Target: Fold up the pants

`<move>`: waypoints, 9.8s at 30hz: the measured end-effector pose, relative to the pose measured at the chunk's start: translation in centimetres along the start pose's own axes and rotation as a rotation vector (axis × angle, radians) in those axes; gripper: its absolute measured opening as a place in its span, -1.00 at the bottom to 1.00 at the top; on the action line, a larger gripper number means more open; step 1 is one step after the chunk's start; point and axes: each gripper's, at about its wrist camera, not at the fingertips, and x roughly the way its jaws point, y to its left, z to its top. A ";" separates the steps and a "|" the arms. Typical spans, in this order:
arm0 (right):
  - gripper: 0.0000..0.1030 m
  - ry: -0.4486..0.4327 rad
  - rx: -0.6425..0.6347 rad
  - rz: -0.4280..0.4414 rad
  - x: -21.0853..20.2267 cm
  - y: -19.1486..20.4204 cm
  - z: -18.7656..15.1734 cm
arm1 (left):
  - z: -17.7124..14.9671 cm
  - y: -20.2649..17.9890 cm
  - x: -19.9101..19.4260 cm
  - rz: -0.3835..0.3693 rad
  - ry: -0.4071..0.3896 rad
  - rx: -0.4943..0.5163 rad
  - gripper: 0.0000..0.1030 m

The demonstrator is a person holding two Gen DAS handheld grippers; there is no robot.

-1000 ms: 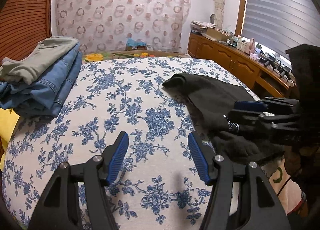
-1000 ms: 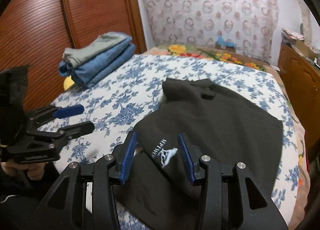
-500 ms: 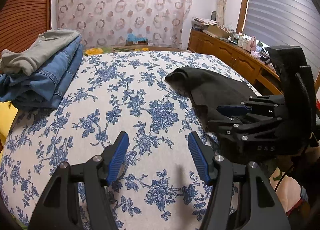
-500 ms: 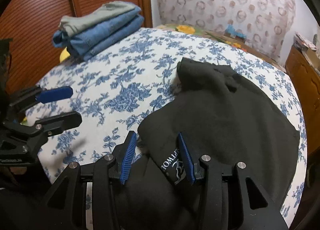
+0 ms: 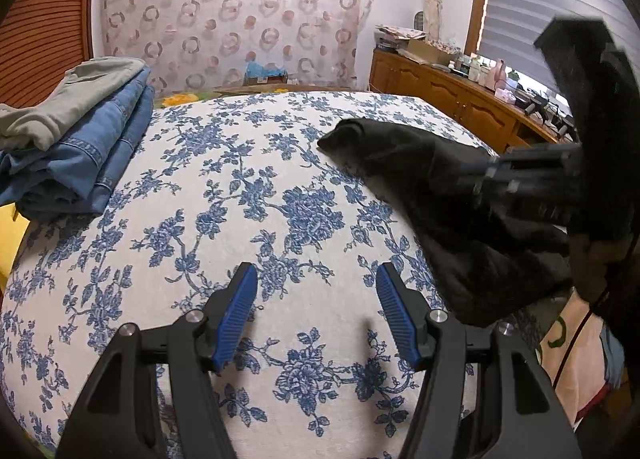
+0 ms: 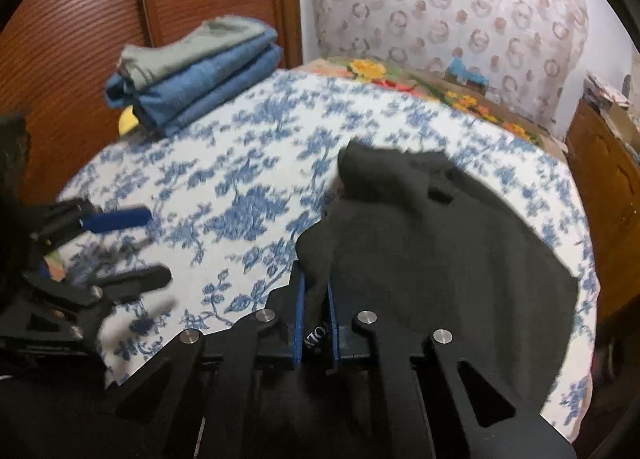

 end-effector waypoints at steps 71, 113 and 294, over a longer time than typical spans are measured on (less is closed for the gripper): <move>-0.74 -0.026 0.331 -0.373 -4.0 -18.6 -2.4 | 3.5 -5.5 6.3 -0.061 0.107 0.151 0.19; -0.16 -0.099 0.406 -0.218 -11.1 -6.3 -15.2 | 0.4 -6.8 0.7 -0.188 0.081 0.189 0.15; -0.80 -0.081 0.176 -0.009 -1.4 2.2 -6.7 | -3.1 1.8 0.0 -0.012 0.025 0.049 -0.34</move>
